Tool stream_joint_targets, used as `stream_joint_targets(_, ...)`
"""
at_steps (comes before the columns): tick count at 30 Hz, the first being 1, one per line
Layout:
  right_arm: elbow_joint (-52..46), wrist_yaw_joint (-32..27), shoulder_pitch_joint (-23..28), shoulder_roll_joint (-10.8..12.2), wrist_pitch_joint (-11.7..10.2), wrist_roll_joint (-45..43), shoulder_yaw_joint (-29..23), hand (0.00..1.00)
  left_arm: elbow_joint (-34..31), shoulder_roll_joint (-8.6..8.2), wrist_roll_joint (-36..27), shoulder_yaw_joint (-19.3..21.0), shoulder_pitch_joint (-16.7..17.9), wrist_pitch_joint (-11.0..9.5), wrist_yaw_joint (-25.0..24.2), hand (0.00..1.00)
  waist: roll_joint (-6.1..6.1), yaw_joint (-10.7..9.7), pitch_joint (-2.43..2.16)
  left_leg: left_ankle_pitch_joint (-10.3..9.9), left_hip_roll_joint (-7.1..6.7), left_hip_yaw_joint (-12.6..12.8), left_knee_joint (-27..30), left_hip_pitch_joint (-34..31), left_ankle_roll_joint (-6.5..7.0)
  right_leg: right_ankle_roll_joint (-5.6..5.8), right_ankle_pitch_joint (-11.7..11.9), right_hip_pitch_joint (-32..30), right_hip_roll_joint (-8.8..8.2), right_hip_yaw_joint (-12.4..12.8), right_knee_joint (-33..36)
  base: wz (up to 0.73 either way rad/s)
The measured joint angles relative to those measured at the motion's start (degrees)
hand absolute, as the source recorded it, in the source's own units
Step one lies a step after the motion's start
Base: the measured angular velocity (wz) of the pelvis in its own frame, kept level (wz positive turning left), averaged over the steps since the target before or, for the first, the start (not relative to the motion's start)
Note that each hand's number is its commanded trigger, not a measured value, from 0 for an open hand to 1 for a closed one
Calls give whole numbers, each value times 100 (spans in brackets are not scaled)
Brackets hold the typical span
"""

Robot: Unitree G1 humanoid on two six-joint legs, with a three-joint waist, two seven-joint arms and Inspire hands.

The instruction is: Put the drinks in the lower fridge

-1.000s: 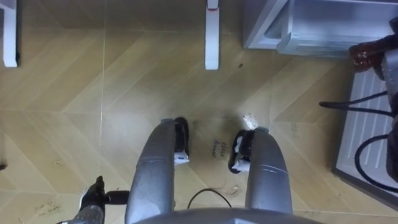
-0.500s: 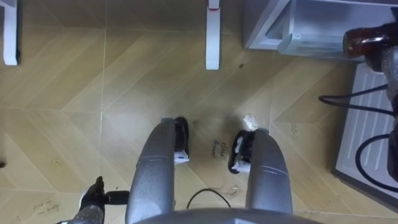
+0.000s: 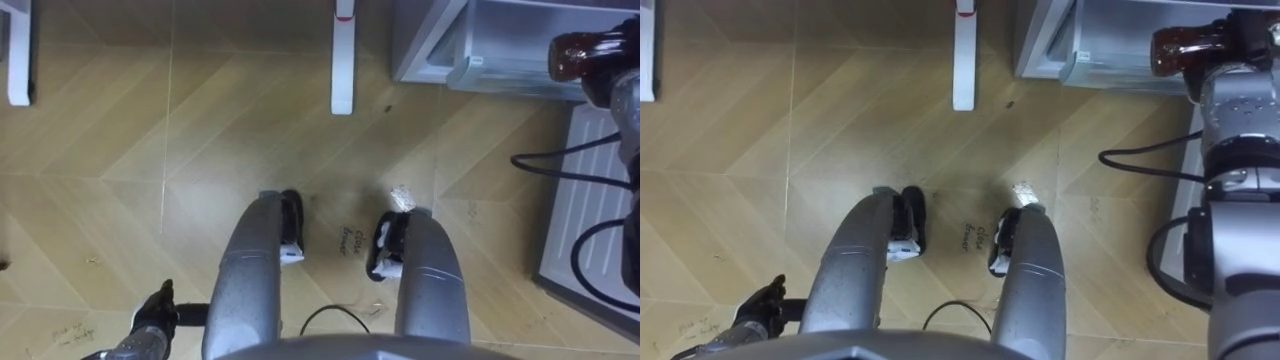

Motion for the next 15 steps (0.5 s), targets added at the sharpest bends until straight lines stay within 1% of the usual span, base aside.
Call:
stream_joint_targets(5, -38, 25, -1, 80, 1, 145, -33, 0, -6, 23, 9, 26, 9, -27, -61, 0, -47, 3, 26, -3, 32, 30, -19, 36, -4, -21, 18, 25, 14, 2, -37, -3)
stream_joint_targets(9, -109, 15, -7, 125, 4, 61, -63, 0, -14, 25, 21, 93, 11, -53, -80, 0, -47, -11, 22, -4, 33, 64, -38, 63, -2, -29, 36, 39, -2, 10, -57, -3)
stream_joint_targets(11, -96, 13, -3, 131, 7, -177, -62, 0, -3, 27, 26, 135, 10, -94, -82, 0, -41, -15, 19, -4, 29, 64, -42, 77, -2, -30, 37, 47, 0, 10, -58, 0)
stream_joint_targets(14, -68, -32, 80, 132, 18, -976, -35, 0, 11, 33, 33, 134, 21, -80, -104, 0, -33, -14, 16, -2, 28, 63, -90, 208, -5, -32, 37, 178, 8, -11, -100, 0)
stream_joint_targets(15, -4, -115, 98, 132, 111, -1438, -10, 0, 15, 33, -2, 120, 31, -82, -119, 0, -29, -26, 14, 7, 20, 64, -176, 283, -17, -38, 48, 246, 9, -27, -178, -5)
